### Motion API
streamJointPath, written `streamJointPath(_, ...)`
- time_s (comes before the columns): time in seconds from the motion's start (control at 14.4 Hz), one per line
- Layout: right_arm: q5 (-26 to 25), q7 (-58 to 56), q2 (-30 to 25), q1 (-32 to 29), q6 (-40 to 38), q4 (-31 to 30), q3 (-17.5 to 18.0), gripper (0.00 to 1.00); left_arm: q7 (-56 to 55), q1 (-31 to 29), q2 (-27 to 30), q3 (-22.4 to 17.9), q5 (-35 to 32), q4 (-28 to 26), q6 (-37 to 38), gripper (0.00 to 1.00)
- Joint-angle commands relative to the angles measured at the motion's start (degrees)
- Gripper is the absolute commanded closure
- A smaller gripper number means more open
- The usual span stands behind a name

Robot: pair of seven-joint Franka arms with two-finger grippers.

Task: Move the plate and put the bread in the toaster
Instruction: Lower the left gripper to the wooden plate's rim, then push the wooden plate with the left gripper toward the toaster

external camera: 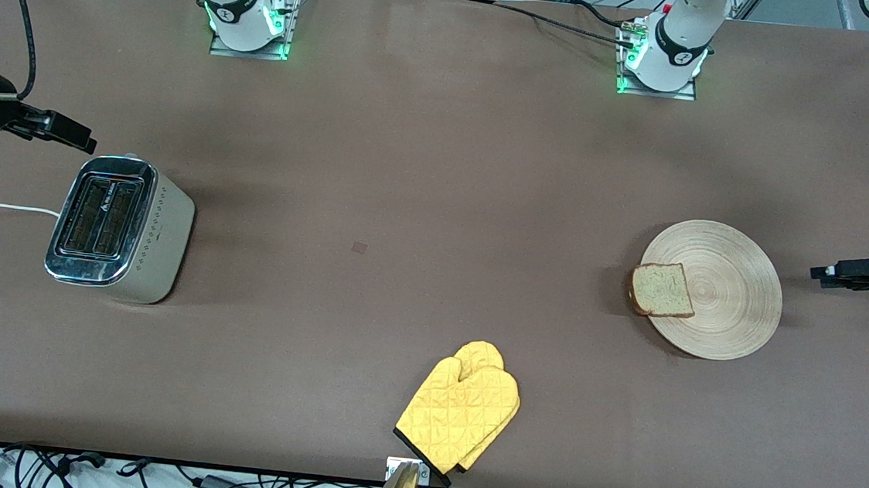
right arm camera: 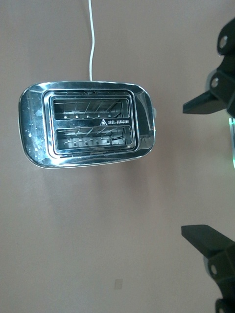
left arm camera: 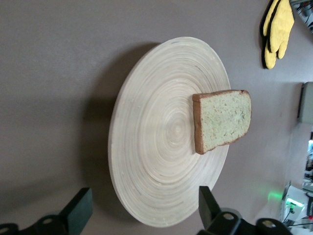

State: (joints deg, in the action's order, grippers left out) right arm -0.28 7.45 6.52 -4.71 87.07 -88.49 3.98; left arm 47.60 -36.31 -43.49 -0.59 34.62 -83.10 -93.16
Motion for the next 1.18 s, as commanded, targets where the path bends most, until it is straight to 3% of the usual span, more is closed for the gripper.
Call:
streamJointPath(0.0,0.72,0.55,0.34,-0.30,-1.02,1.21,0.32,0.00,3.72,-0.96,-4.74,0.51,4.21,2.50,0.52,0.24)
streamJointPath(0.21,0.72,0.55,0.34,-0.30,-0.93,1.21,0.32,0.00,7.24,-0.87,-8.00,0.51,8.52,2.50,-0.35,0.40)
streamJointPath(0.42,0.80,0.55,0.34,-0.21,-0.93,1.21,0.32,0.00,7.86,-0.44,-10.20,1.03,9.85,2.41,-1.06,0.67)
streamJointPath(0.56,0.80,0.63,0.34,-0.21,-0.93,1.21,0.32,0.00,7.86,-0.17,-10.29,1.12,10.03,2.41,-1.06,0.93)
streamJointPath(0.63,0.80,0.63,0.34,-0.21,-0.93,1.21,0.32,0.00,7.78,-0.26,-10.29,1.12,10.11,2.41,-1.06,0.98)
streamJointPath(0.97,0.80,0.72,0.34,-0.21,-0.93,1.13,0.32,0.00,5.75,1.67,-9.42,1.65,9.85,2.59,1.12,0.99)
streamJointPath(1.11,0.80,0.72,0.34,-0.21,-0.93,1.21,0.32,0.00,4.70,1.77,-8.89,6.28,10.11,2.50,5.78,0.99)
